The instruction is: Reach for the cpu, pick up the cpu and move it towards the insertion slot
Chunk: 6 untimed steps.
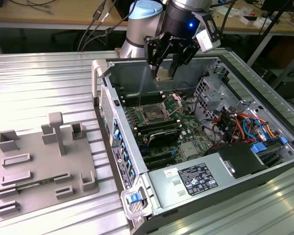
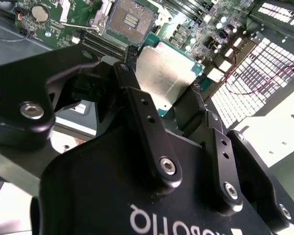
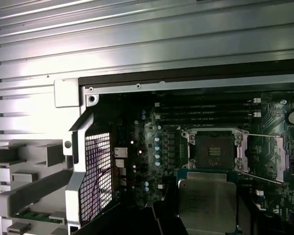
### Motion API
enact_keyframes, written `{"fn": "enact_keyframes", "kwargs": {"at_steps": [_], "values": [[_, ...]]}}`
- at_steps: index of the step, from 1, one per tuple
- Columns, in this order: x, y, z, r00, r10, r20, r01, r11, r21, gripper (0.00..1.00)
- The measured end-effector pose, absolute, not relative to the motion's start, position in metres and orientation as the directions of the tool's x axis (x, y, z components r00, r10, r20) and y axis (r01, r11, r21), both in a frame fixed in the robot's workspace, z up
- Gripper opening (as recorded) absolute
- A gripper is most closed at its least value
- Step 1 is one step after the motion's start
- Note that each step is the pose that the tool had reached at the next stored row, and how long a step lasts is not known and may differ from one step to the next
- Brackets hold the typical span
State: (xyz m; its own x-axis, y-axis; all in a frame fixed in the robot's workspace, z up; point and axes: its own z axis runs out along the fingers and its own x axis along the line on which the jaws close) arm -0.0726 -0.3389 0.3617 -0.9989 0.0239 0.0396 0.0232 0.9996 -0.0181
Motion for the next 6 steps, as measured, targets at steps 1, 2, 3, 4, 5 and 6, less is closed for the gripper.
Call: {"fn": "enact_keyframes", "kwargs": {"at_steps": [1, 2, 3, 4, 5, 6], "values": [[-0.0726, -0.3389, 0.3618, -0.999, 0.024, 0.040, 0.023, 1.000, -0.018, 0.55], [-0.0727, -0.3389, 0.3617, -0.999, 0.024, 0.040, 0.023, 1.000, -0.018, 0.55], [-0.0727, -0.3389, 0.3617, -0.999, 0.024, 0.040, 0.023, 1.000, -0.018, 0.55], [-0.0727, -0.3389, 0.3617, -0.999, 0.024, 0.040, 0.023, 1.000, -0.019, 0.55], [-0.0727, -0.3389, 0.3618, -0.999, 0.024, 0.040, 0.023, 1.000, -0.019, 0.55], [-0.0727, -0.3389, 0.3617, -0.999, 0.024, 0.040, 0.023, 1.000, -0.019, 0.55]]}}
